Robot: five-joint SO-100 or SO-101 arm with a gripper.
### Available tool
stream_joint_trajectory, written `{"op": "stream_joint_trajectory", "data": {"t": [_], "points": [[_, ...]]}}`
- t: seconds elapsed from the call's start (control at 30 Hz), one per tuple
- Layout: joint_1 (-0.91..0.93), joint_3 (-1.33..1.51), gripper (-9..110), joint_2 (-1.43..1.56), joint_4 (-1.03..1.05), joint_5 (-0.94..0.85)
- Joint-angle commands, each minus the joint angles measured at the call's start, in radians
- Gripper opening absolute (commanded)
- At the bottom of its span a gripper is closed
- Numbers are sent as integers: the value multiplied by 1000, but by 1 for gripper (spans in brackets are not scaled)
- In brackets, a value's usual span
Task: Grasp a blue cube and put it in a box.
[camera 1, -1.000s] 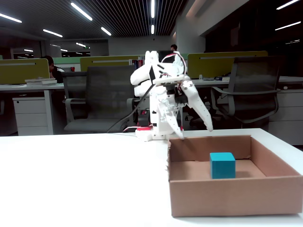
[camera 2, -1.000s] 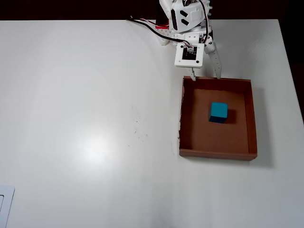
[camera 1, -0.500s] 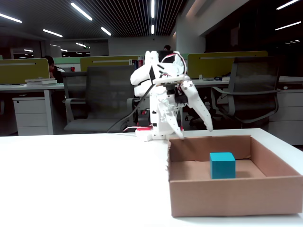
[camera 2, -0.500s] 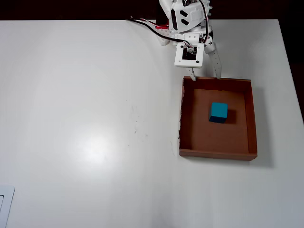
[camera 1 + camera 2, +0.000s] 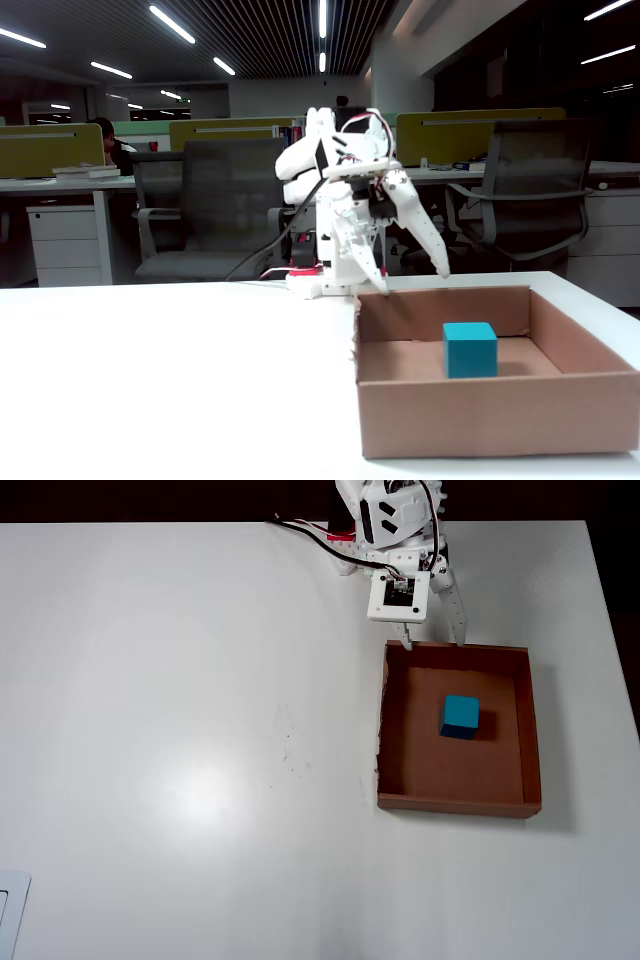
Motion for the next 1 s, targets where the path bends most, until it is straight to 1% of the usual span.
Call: {"op": "stream_joint_trajectory", "data": {"t": [0.0, 0.97], "points": [[-6, -6, 25, -9, 2, -9], [-6, -6, 25, -9, 2, -9]]}}
